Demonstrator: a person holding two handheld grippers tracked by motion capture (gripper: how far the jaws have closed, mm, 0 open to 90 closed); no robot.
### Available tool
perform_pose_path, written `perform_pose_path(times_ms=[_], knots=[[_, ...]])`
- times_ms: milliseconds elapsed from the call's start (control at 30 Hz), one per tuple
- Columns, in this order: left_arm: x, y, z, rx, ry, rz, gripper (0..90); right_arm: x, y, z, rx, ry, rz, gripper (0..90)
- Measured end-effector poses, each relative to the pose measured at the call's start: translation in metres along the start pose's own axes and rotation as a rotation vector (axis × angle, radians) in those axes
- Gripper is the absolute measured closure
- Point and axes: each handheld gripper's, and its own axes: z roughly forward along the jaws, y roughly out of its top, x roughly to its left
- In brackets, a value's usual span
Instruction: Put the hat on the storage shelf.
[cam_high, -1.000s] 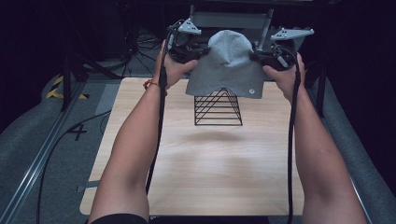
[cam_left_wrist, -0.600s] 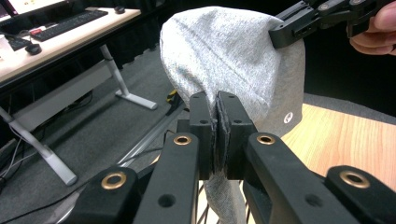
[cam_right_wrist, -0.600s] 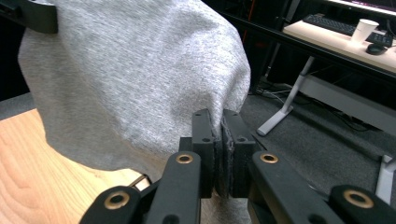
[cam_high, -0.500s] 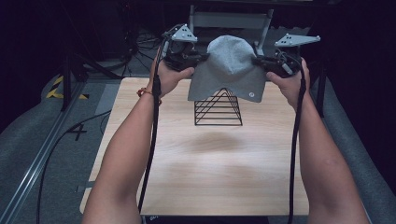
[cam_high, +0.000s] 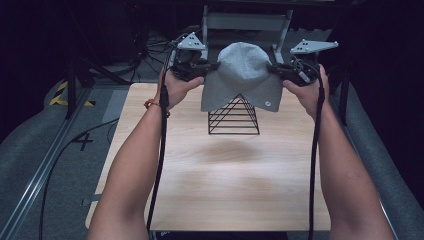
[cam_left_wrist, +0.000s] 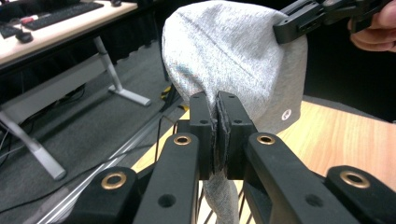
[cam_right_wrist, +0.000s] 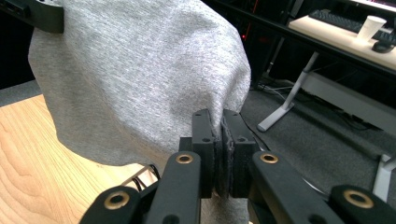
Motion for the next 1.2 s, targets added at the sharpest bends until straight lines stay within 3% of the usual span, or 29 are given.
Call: perform_pose_path(times_ms=[133, 433, 833, 900, 1200], knots=[[-0.004, 0.005, -0.008, -0.015, -0.005, 0.011, 85.7, 0.003, 0.006, -0.007, -0.017, 0.001, -0.012, 85.1], [-0.015, 0.005, -0.012, 0.002, -0.024, 0.043, 85.7, 0.009, 0.003, -0.017, -0.02, 0.001, -0.025, 85.0], [-0.015, -0.007, -0.005, 0.005, -0.035, 0.023, 85.6, 0.009, -0.01, -0.014, -0.001, 0.003, -0.022, 85.0], [-0.016, -0.009, -0.002, 0.038, -0.018, 0.046, 85.6, 0.009, -0.012, -0.013, 0.004, 0.006, -0.019, 85.0], [-0.008, -0.038, 0.027, 0.096, -0.002, 0.006, 85.6, 0.011, -0.037, 0.011, 0.062, 0.011, -0.021, 85.0]])
